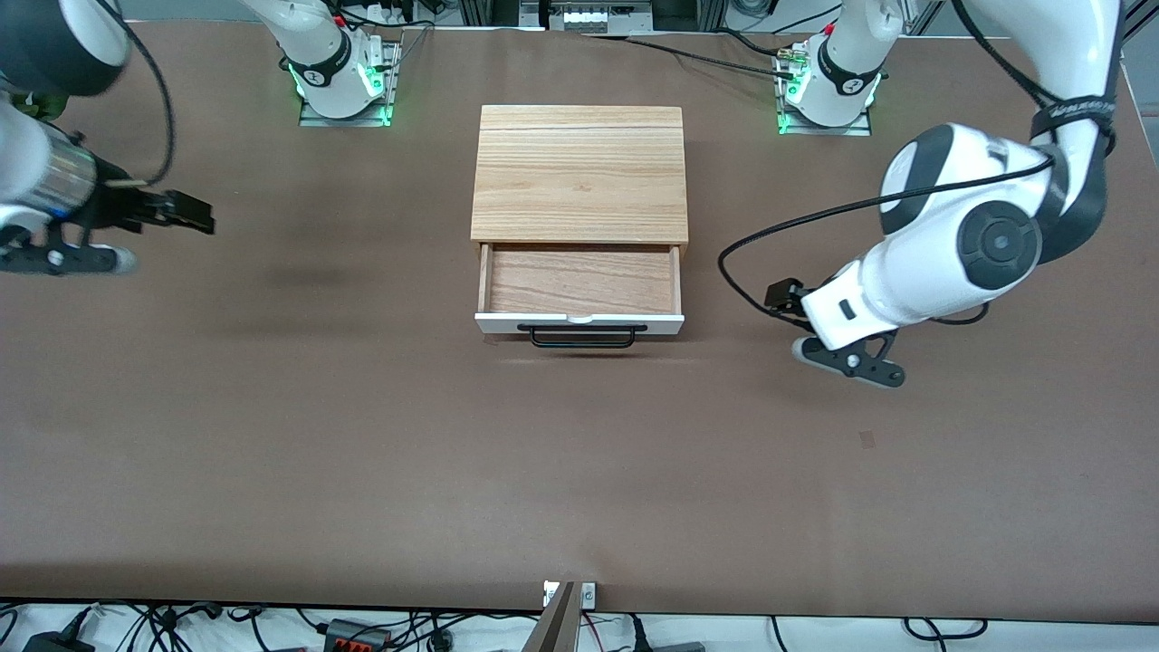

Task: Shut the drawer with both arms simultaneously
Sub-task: 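Move the left gripper and the right gripper toward the drawer front, then place both grippers against the white drawer front beside the handle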

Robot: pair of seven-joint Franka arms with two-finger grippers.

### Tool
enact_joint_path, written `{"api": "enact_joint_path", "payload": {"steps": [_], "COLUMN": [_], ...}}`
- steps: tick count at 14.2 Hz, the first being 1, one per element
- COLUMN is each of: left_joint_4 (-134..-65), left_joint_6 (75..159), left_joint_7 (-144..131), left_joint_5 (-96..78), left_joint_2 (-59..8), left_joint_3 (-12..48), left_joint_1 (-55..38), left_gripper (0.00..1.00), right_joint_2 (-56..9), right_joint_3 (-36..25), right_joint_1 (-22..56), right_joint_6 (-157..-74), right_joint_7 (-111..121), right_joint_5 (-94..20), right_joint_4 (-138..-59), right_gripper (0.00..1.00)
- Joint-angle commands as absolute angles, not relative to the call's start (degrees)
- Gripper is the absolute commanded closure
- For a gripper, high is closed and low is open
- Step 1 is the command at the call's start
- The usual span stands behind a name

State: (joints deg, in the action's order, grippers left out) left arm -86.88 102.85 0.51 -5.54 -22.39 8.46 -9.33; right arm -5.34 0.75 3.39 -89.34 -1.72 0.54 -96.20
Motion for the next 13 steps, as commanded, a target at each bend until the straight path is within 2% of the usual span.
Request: {"api": "enact_joint_path", "payload": {"steps": [1,5,7,9,13], "left_joint_4": [-84.8,-84.8,-84.8,-84.7,-83.4], "left_joint_6": [103.4,103.7,107.2,109.2,112.3], "left_joint_7": [0.3,-0.1,-1.9,-4.3,-7.5], "left_joint_5": [-6.2,-9.3,-10.2,-9.8,-10.2], "left_joint_2": [-24.3,-25.5,-27.1,-29.6,-34.1], "left_joint_3": [8.3,8.3,8.4,7.9,8.2], "left_joint_1": [-10.5,-10.6,-12.4,-16.2,-17.7], "left_gripper": [0.0,0.0,0.0,0.0,0.0], "right_joint_2": [-11.7,-18.2,-20.6,-22.7,-26.4], "right_joint_3": [0.9,1.0,1.0,1.0,1.1], "right_joint_1": [7.5,9.9,12.2,14.8,18.1], "right_joint_6": [-92.0,-100.8,-105.3,-111.2,-119.5], "right_joint_7": [-1.9,-2.0,-2.0,-2.2,-1.9], "right_joint_5": [-5.1,-18.9,-23.0,-24.2,-24.4], "right_joint_4": [-92.6,-92.9,-92.9,-93.0,-93.0], "right_gripper": [0.0,0.0,0.0,0.0,0.0]}}
